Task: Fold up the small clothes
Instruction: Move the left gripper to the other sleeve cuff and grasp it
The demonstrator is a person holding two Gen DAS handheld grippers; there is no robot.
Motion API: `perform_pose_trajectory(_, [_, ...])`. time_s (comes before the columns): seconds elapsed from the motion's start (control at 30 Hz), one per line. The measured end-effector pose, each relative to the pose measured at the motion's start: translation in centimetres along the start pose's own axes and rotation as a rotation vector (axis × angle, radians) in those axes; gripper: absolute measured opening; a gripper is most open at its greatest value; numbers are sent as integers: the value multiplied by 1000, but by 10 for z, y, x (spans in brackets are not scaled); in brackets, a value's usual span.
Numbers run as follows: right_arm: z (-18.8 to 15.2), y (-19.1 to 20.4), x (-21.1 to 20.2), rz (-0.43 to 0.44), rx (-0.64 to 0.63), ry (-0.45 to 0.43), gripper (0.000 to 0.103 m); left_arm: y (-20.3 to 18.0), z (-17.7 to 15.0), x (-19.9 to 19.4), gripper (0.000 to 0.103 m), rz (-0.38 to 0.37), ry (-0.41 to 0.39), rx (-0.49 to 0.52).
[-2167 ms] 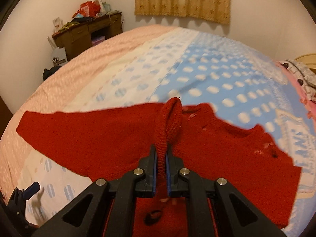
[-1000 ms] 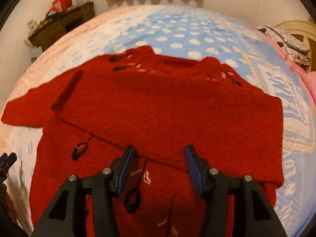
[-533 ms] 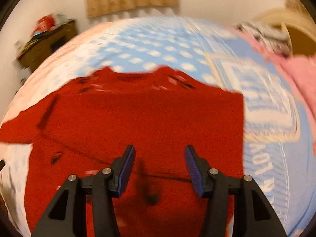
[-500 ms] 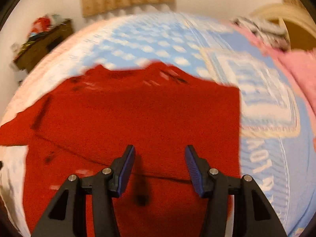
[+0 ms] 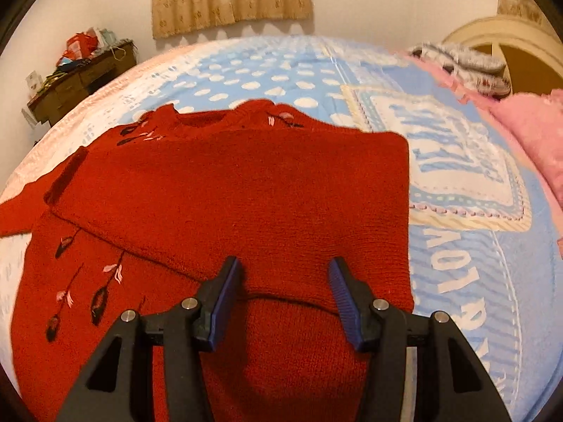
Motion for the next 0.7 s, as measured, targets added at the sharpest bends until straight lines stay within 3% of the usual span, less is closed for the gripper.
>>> perform_pose_trajectory(0.13, [0,1,-1,-1,1,-4,53,8,4,9,98,-45,29,-58])
perform_pose_trajectory(0.33, [1,0,-4,-10,-5,-11,53,-13,12,12,94,-88,24,-69])
perform_pose_trajectory(0.63, [0,2,-5,-26,-14,-27,53,-40,25,33,68,-129,73,-92])
perform_pose_trajectory(0.7, [0,3,-5,-32,-18,-30,53,-45,24,39,68,-134,87,-97])
Point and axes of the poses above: each gripper's, at about its wrist camera, not at the fingertips, and x roughly the way its jaws point, y to its left, z to its top, the point moved 6 cm from there along x, roughly the way its jaws point
